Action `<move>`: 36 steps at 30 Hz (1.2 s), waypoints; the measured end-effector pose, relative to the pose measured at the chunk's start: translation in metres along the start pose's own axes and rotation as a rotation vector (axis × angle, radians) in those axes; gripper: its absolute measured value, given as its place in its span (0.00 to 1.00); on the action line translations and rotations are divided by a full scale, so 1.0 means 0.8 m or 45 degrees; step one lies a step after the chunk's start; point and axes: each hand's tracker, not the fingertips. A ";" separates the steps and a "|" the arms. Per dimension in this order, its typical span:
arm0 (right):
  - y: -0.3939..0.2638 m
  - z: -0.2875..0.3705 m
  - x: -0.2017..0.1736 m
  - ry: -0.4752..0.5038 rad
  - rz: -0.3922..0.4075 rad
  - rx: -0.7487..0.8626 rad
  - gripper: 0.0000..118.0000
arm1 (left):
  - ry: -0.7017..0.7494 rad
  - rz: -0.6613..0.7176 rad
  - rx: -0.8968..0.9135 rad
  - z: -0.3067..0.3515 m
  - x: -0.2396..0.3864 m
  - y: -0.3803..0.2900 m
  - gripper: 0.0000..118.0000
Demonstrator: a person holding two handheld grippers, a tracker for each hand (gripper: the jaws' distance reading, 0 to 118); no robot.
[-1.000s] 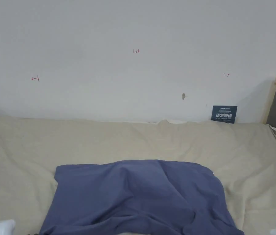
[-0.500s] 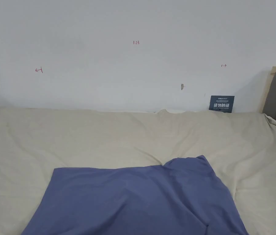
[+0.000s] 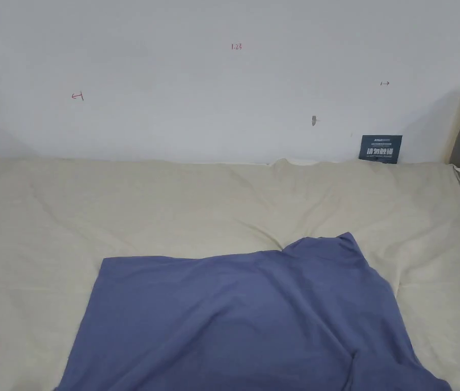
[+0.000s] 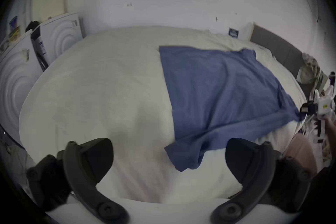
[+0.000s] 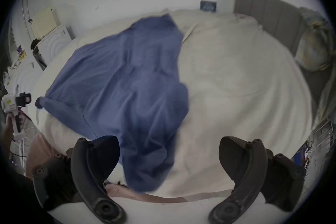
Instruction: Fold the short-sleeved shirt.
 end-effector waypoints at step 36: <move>0.093 -0.001 -0.032 0.447 -0.197 0.539 0.00 | -0.095 0.050 -0.333 -0.209 0.034 0.371 0.00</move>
